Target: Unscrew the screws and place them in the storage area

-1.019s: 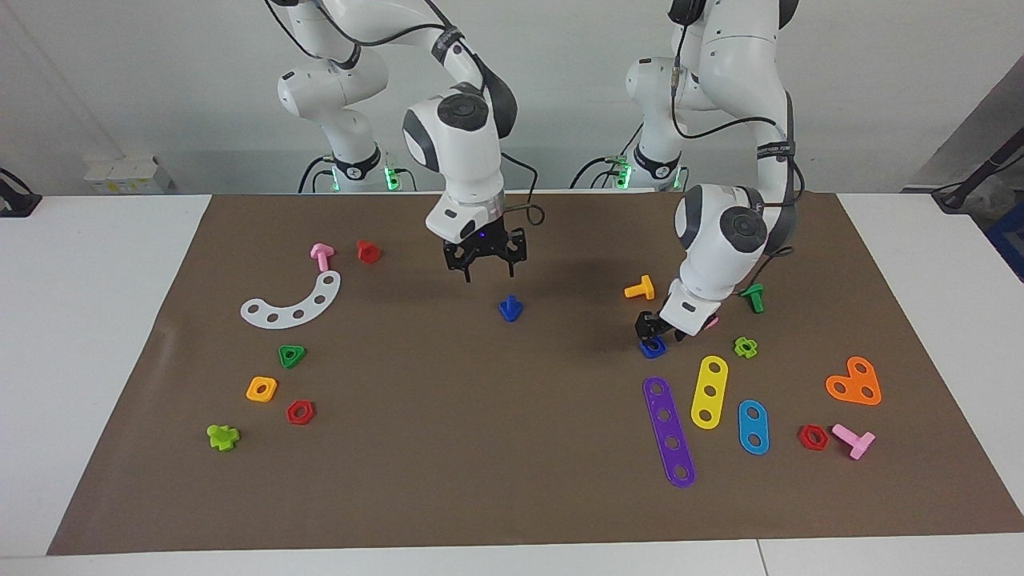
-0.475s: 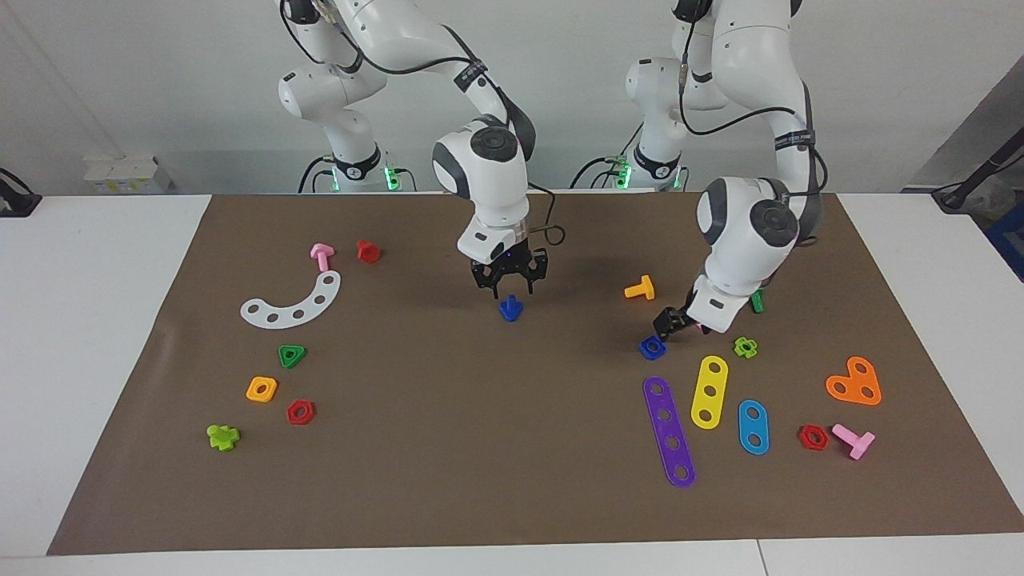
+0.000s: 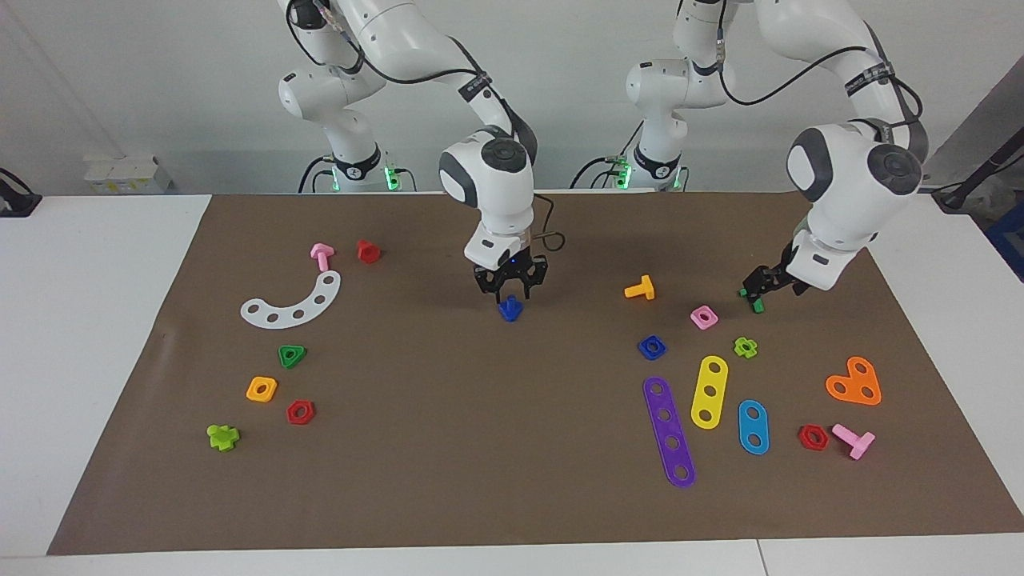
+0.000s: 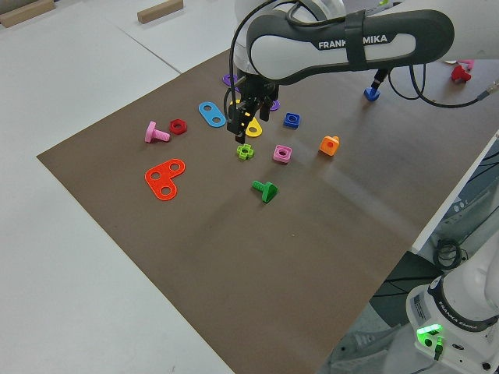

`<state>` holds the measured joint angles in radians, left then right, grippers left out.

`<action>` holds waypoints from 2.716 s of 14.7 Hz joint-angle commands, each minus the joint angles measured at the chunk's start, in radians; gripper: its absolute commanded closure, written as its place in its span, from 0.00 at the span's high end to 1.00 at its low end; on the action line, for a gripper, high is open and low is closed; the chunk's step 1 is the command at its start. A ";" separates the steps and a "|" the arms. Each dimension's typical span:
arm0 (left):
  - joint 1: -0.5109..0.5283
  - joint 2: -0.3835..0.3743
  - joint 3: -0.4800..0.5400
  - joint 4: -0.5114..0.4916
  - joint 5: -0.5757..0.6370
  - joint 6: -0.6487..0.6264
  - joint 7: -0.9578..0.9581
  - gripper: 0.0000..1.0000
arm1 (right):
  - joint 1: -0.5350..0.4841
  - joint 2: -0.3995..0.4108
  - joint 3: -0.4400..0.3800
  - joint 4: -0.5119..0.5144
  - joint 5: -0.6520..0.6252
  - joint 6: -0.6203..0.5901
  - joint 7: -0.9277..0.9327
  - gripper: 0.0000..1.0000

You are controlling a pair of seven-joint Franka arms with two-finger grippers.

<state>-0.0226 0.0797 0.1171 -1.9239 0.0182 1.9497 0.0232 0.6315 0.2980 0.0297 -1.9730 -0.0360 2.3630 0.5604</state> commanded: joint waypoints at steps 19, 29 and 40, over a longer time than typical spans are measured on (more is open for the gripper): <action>0.037 -0.239 -0.031 0.057 0.019 -0.141 0.325 1.00 | -0.467 -0.194 -0.010 -0.118 -0.027 -0.120 -0.244 0.00; -0.049 -0.251 -0.043 0.112 -0.093 -0.235 0.232 1.00 | -0.578 -0.180 -0.010 -0.196 -0.025 -0.027 -0.361 0.00; -0.033 -0.123 -0.048 0.413 -0.060 -0.518 0.188 1.00 | -0.584 -0.212 -0.010 -0.083 -0.008 -0.126 -0.373 0.97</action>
<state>-0.0579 -0.1093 0.0692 -1.6082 -0.0563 1.4954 0.2219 0.0657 0.1258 0.0075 -2.0970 -0.0468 2.3064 0.2055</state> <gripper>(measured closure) 0.000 0.035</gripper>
